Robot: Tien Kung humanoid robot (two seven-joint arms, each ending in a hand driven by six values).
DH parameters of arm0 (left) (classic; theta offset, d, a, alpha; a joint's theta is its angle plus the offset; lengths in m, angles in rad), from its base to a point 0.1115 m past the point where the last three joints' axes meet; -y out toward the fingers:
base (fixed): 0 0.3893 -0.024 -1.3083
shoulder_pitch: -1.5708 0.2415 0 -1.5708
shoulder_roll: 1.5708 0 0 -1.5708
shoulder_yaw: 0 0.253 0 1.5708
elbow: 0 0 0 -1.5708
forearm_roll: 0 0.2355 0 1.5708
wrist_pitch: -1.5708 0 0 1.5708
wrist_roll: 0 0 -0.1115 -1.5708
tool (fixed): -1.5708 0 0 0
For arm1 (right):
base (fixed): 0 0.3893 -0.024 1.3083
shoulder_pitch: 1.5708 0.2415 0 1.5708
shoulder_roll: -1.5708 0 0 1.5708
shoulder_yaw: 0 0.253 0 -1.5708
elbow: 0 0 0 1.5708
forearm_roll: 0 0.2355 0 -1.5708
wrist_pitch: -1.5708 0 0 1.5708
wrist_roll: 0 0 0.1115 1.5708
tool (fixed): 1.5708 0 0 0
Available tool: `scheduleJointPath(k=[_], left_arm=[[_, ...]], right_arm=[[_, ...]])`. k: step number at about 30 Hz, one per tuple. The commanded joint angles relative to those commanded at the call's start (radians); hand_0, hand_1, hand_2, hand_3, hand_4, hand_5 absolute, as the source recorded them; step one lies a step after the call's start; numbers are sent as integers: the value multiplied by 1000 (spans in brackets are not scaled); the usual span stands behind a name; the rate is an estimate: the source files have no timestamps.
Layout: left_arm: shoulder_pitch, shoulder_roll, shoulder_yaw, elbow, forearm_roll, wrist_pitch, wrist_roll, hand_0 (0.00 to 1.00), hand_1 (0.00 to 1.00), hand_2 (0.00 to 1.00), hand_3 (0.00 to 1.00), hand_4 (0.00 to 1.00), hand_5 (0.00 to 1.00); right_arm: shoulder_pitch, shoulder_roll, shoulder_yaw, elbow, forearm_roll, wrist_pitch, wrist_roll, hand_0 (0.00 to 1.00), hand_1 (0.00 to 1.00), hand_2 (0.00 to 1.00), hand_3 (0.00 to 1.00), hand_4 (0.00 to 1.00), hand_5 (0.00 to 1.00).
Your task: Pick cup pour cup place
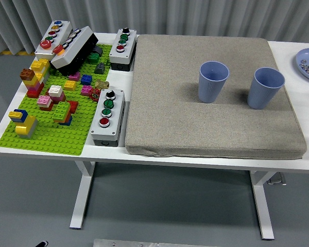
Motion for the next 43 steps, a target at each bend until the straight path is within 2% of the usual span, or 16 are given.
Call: scheduleJointPath(k=[14,38,39,43], left_arm=[[3,1,10,0,-14,5,-3,810,756,816,719,526,993],[0,-2,-3,0,1,2,0,810,756,815,720,526,993],[0,-3,-9,0,5,2,1,810,755,817,720,525,992],[0,-4,-12,0,8,2,3,810,755,817,720,525,992]], right_arm=[[-11,24,28,22,-19,5,-9,959,846,857,855,837,998],[-11,25,79,38,-21,19,-18,956,841,851,851,825,998],[-12,25,79,38,-37,19,-23,957,841,854,852,836,952],[-12,25,78,38,-44,21,-26,957,841,854,852,836,952]])
